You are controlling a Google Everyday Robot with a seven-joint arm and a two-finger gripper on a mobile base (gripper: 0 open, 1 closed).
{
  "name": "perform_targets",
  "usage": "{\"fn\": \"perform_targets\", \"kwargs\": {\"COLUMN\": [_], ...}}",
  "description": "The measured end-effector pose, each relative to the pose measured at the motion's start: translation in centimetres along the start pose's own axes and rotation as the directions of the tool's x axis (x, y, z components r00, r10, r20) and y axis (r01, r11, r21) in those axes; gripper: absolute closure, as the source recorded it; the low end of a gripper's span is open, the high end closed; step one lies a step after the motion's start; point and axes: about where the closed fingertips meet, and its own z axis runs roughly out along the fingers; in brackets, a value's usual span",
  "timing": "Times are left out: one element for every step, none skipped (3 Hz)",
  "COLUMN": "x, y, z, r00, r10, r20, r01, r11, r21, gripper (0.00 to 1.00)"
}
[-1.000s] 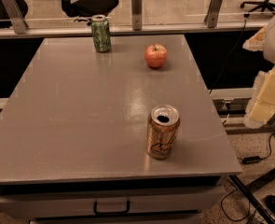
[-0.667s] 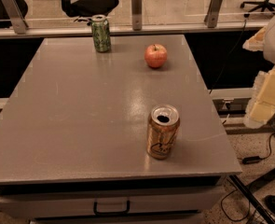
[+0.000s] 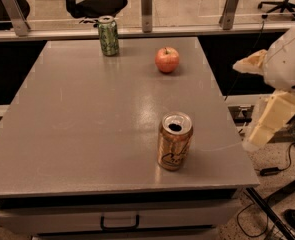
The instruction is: Knock orange can over
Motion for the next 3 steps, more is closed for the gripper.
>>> {"fn": "perform_targets", "kwargs": {"x": [-1.8, -3.2, -5.5], "y": [1.8, 3.2, 5.0], "z": [2.7, 4.2, 5.9], "r00": [0.992, 0.982, 0.966], "r10": [-0.055, -0.074, -0.074], "r20": [0.113, 0.173, 0.248], "r01": [0.062, 0.09, 0.109], "r11": [0.9964, 0.9925, 0.985], "r21": [-0.057, -0.083, -0.133], "gripper": [0.0, 0.0, 0.0]}}
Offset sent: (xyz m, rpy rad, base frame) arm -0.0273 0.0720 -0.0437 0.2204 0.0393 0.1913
